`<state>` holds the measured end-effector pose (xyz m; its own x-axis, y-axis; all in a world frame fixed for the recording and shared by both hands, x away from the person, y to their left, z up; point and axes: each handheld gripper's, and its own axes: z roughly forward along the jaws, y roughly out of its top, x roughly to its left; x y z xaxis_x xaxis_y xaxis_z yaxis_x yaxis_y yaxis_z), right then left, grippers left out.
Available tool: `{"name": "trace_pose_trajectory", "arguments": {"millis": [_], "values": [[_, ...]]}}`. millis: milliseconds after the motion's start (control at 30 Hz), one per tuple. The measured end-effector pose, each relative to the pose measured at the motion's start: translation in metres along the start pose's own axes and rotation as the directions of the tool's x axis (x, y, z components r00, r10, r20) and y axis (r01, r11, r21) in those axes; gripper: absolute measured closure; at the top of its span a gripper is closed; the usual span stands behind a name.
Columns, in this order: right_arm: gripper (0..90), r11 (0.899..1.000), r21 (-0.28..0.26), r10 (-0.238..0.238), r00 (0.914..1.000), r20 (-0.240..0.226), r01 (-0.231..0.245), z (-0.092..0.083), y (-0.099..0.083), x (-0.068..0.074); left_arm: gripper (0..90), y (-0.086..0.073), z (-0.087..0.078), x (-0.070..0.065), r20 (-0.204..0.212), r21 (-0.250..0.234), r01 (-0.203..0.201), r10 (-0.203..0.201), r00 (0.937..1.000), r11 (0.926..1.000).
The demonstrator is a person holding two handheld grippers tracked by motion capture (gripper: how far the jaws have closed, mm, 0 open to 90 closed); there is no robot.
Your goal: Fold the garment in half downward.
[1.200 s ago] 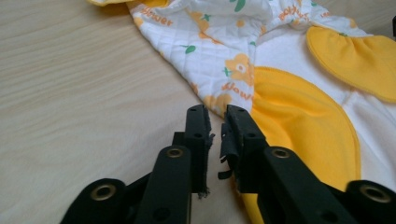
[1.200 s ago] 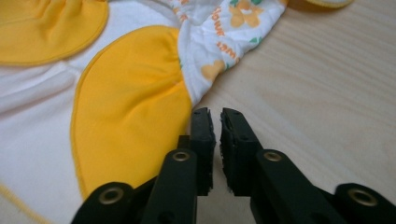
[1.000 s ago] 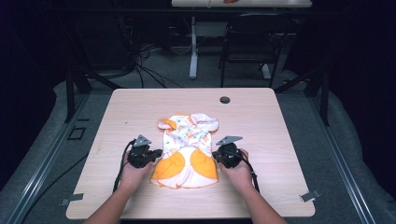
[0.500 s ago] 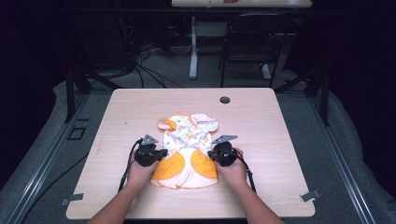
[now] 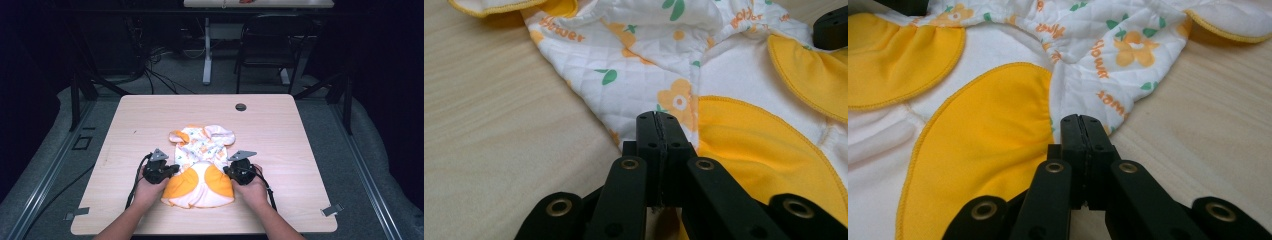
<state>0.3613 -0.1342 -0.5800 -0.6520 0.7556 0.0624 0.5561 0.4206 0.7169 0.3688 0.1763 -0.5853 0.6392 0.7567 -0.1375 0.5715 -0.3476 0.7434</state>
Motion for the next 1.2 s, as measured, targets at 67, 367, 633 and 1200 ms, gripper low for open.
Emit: {"name": "trace_pose_trajectory", "arguments": {"millis": [67,367,633,1200], "values": [[89.7,1.0,0.001,-0.009,0.9999,-0.007,0.009,-0.002,-0.002,0.002,89.8,-0.002,-0.003,-0.002,0.007,0.006,-0.008,0.008,0.9999,1.0],[89.8,1.0,0.013,-0.026,0.9989,-0.039,0.026,-0.015,-0.014,0.012,89.9,-0.015,-0.013,-0.012,0.055,-0.002,0.022,-0.022,0.9982,0.9998],[89.8,0.997,0.032,-0.069,0.996,-0.058,0.071,-0.027,-0.025,0.021,89.9,-0.026,-0.02,-0.022,0.095,-0.001,0.018,-0.018,0.9953,0.9998],[84.9,0.995,0.063,-0.065,0.9926,-0.103,0.072,-0.043,-0.029,0.023,86.0,-0.024,-0.026,-0.032,0.122,0.027,-0.013,0.01,0.9925,0.9996]]}}
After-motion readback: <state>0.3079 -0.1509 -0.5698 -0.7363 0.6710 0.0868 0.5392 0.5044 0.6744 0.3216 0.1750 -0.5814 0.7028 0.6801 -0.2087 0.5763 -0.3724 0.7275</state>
